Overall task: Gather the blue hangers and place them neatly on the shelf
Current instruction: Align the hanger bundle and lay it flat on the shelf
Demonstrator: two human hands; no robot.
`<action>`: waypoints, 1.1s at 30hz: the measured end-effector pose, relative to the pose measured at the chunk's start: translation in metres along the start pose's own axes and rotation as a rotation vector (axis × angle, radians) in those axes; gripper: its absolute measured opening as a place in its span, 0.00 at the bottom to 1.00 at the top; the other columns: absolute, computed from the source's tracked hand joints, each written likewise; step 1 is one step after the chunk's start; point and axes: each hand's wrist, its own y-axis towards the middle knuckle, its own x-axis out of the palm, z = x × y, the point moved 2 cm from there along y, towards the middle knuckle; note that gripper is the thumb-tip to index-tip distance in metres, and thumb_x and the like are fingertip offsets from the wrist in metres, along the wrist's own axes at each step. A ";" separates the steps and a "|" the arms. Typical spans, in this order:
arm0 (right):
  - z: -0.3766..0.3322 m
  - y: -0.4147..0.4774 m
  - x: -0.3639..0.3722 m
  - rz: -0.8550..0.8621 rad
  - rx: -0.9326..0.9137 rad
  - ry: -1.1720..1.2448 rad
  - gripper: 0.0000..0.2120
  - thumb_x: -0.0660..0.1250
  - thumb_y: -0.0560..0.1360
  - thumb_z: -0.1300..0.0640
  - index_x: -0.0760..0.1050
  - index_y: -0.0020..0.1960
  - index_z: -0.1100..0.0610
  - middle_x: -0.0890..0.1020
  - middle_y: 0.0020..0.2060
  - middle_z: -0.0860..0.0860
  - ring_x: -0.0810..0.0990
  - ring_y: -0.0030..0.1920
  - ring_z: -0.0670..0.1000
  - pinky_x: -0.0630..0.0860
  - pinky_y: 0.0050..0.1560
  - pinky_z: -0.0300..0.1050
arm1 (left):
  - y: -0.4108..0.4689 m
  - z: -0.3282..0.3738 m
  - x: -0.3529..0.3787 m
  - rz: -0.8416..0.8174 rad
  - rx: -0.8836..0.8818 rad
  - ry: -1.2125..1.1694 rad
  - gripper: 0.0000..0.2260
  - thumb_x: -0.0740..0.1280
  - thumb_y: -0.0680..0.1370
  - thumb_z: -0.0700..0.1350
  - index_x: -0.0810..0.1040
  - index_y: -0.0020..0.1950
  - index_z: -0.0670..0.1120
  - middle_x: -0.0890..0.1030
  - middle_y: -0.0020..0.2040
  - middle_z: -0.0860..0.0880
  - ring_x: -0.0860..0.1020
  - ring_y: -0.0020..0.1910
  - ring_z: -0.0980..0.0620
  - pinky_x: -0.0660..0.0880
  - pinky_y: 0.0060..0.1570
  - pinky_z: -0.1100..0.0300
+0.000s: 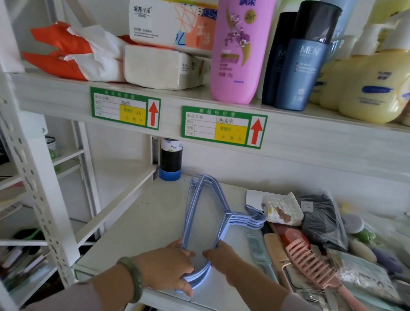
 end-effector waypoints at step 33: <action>-0.009 -0.010 0.002 0.023 -0.028 0.054 0.26 0.63 0.72 0.58 0.60 0.68 0.55 0.76 0.59 0.58 0.75 0.50 0.53 0.72 0.48 0.43 | 0.065 -0.051 -0.010 0.221 -0.576 -0.734 0.30 0.58 0.78 0.49 0.53 0.76 0.40 0.65 0.74 0.39 0.68 0.70 0.43 0.65 0.66 0.57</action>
